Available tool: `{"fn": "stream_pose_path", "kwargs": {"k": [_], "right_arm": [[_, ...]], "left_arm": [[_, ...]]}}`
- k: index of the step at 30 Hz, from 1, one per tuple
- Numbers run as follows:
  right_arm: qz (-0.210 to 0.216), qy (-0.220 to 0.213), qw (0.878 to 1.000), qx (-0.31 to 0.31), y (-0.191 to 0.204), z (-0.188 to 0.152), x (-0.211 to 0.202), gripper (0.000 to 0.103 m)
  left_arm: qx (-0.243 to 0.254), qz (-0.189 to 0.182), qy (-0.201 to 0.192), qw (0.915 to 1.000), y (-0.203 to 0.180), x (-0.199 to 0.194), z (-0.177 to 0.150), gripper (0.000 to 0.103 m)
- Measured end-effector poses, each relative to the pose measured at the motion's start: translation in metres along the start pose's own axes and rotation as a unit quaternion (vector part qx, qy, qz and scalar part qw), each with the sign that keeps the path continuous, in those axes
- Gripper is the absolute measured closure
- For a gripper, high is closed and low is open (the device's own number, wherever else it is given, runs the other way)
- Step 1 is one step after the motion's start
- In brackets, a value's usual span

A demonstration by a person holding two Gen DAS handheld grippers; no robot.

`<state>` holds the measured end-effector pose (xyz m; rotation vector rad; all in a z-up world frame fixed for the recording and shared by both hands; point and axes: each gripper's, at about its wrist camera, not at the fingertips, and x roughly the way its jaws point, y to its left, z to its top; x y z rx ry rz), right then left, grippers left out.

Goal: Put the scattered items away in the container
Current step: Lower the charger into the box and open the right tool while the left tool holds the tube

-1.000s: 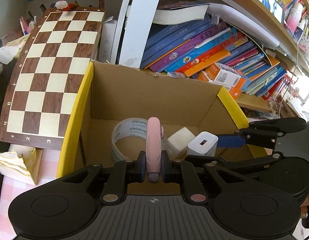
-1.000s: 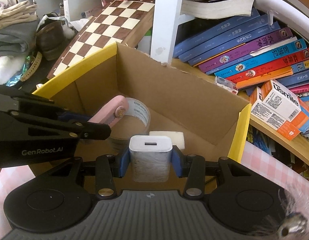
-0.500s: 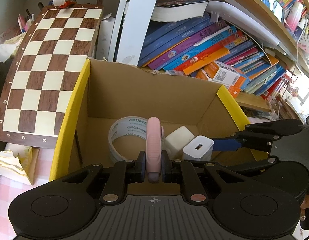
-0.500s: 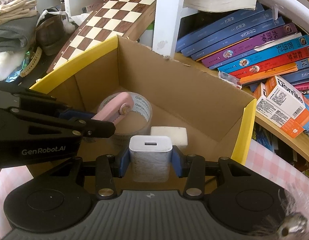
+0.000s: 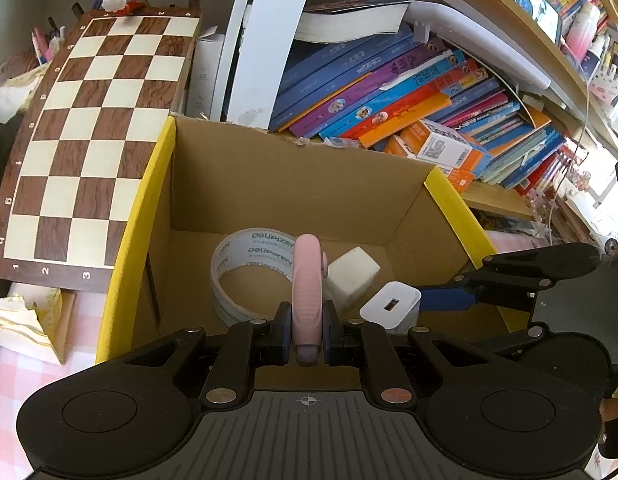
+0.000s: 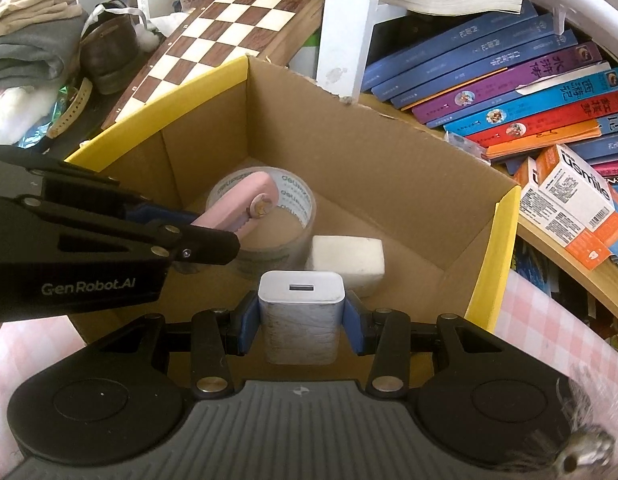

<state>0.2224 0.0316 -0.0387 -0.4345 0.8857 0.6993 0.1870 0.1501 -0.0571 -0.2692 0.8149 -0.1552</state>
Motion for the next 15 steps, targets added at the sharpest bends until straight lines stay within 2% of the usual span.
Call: {"fn": "stream_pose_path", "kwargs": {"k": [8, 15], "right_arm": [[-0.002, -0.001, 1.0, 0.004, -0.0016, -0.0018, -0.0035, 0.06], [-0.01, -0.017, 1.0, -0.006, -0.0003, -0.0001, -0.0098, 0.046]], "left_arm": [[0.014, 0.001, 0.008, 0.9999, -0.0041, -0.001, -0.001, 0.089], [0.026, 0.004, 0.017, 0.9995, -0.0046, -0.0005, -0.0004, 0.089]]}}
